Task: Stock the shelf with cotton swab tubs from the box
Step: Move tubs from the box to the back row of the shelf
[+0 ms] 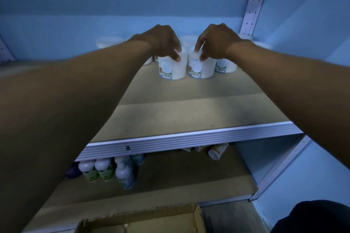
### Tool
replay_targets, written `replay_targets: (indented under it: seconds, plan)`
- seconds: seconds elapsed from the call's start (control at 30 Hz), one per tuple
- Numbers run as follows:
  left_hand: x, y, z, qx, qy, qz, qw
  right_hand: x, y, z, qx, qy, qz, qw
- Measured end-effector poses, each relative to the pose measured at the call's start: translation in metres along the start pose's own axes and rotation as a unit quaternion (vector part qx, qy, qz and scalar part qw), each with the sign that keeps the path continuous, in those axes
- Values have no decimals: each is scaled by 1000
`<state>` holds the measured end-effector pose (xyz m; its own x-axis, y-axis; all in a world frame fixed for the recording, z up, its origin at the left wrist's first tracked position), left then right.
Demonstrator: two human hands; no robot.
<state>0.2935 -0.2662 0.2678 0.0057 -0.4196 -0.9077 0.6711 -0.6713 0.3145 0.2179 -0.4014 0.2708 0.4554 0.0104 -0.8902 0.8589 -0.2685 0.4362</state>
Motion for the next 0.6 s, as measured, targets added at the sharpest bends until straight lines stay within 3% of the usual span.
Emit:
replay_targets:
  seconds: [0.6]
  plan:
    - [7, 21, -8, -5, 18, -7, 1000, 17, 21, 12, -8, -6, 13, 1000]
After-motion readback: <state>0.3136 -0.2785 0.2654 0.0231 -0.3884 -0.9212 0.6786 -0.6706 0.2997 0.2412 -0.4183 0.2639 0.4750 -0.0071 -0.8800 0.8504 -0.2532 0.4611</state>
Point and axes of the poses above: each hand's wrist, its own y-axis towards the middle knuckle, its own x-axis out of the palm, z = x × y, the point moved 6 cm from there along y, towards the middle knuckle, and after that the axes turned 9 degrees about z, right-handed, at the moved point
